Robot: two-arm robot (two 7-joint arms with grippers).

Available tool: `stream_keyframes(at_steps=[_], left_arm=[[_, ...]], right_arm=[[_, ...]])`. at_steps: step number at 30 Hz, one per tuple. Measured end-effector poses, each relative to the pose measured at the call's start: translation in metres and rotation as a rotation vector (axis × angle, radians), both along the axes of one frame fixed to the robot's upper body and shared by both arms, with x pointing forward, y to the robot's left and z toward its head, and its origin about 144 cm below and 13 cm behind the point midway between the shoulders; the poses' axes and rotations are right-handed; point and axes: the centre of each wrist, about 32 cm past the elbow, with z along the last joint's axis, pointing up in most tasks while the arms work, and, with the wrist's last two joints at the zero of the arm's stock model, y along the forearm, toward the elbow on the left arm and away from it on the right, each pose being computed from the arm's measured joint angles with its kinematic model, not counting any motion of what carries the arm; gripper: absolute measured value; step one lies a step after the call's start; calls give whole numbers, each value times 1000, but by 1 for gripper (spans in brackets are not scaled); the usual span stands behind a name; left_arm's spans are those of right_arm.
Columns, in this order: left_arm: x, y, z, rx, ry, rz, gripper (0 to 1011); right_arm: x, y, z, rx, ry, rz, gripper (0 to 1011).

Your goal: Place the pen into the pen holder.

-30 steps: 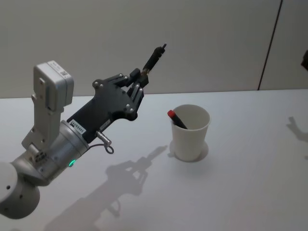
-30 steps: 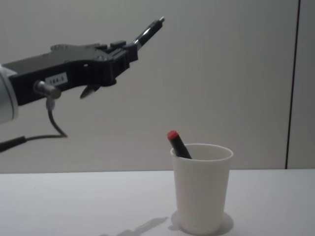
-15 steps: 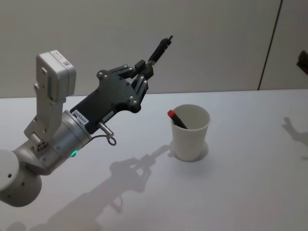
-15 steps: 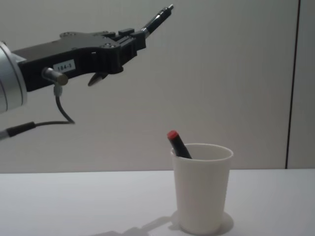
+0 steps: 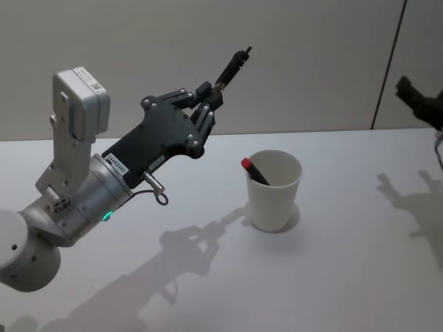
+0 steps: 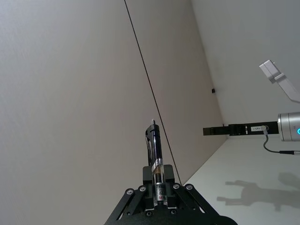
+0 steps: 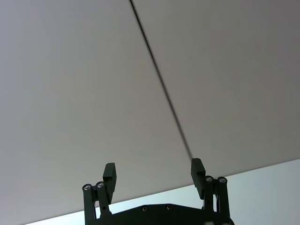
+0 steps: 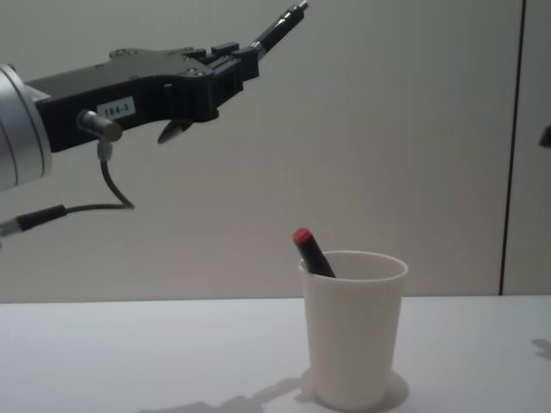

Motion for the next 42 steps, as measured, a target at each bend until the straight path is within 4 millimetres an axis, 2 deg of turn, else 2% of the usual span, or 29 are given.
stream_keyframes(at_steps=[29,35,42], left_arm=[[2,0,1,1,-3,-5,141],[2,0,1,1,-3,-6,141],[2,0,1,1,-3,-6,141]], right_arm=[[-29,62,35,425,155,401,1001],[-32,65,38,462,165,469,1001],[-33,58,37,445,148,512,1002]])
